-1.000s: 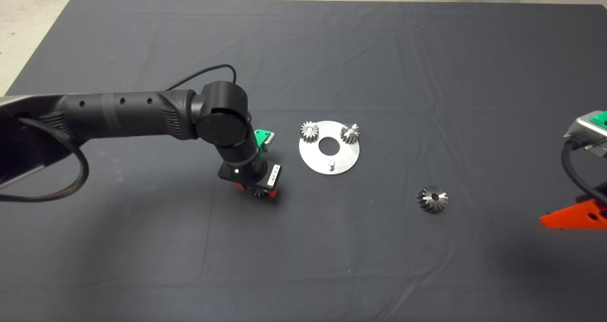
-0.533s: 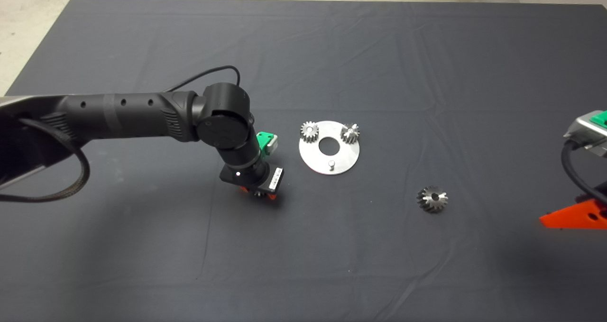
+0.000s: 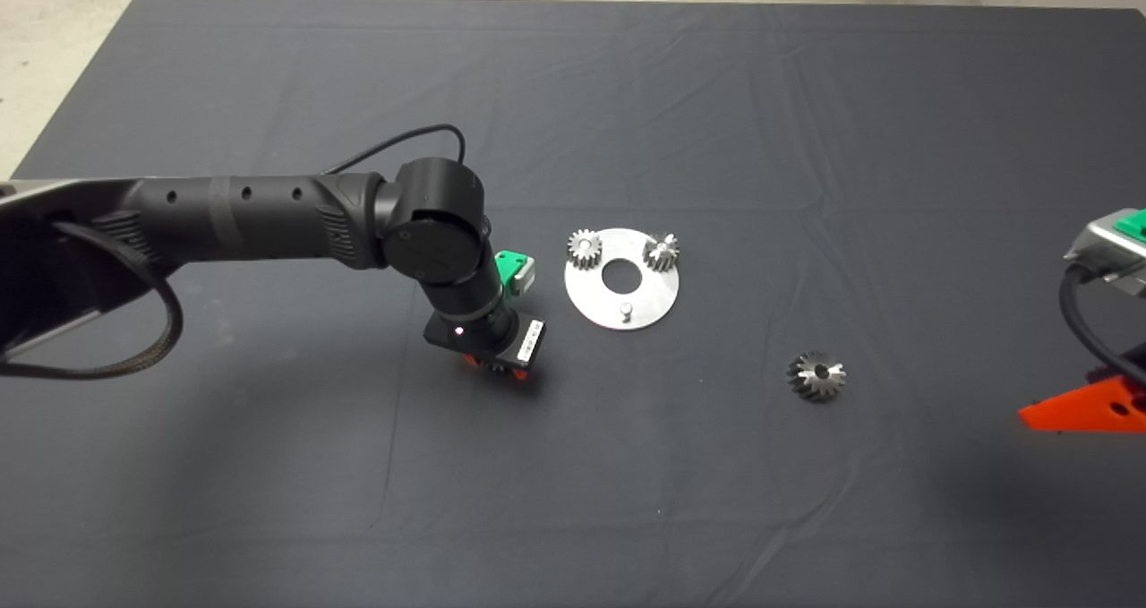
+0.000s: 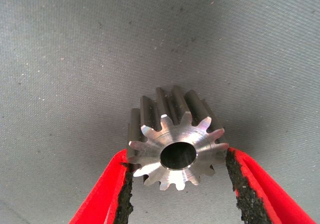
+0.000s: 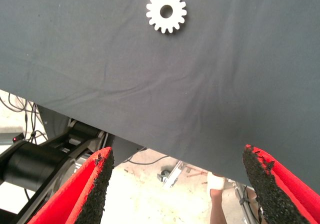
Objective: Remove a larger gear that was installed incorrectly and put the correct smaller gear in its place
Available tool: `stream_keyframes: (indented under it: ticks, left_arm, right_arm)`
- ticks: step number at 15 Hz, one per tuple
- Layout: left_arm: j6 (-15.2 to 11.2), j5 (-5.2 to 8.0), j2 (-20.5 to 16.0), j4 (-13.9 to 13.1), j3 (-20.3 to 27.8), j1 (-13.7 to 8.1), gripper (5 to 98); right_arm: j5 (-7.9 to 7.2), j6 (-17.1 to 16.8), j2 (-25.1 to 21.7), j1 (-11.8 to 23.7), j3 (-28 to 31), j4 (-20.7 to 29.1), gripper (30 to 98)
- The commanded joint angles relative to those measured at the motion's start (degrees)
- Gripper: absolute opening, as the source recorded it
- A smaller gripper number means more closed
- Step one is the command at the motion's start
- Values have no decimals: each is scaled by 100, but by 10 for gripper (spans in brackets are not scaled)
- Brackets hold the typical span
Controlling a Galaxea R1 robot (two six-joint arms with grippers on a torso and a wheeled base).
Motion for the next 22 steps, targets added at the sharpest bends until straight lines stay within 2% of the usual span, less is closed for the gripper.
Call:
stream_keyframes:
  ticks: [1, 4, 11, 18, 22]
  left_arm:
    - [-28, -28, -10, -53, 39, -50, 454]
    - [-46, -36, -19, -45, -4, -50, 406]
    - [-125, -124, -1, -44, -166, -58, 402]
    - [-160, -124, 100, -44, -189, -63, 438]
    - [-151, -102, 139, -44, -163, -67, 401]
  right_arm:
    - [2, 38, 38, 93, 25, 208, 681]
    - [2, 38, 38, 93, 25, 208, 681]
    - [4, 38, 38, 93, 25, 208, 681]
    - [2, 38, 38, 93, 25, 208, 681]
    - [2, 38, 34, 93, 30, 208, 681]
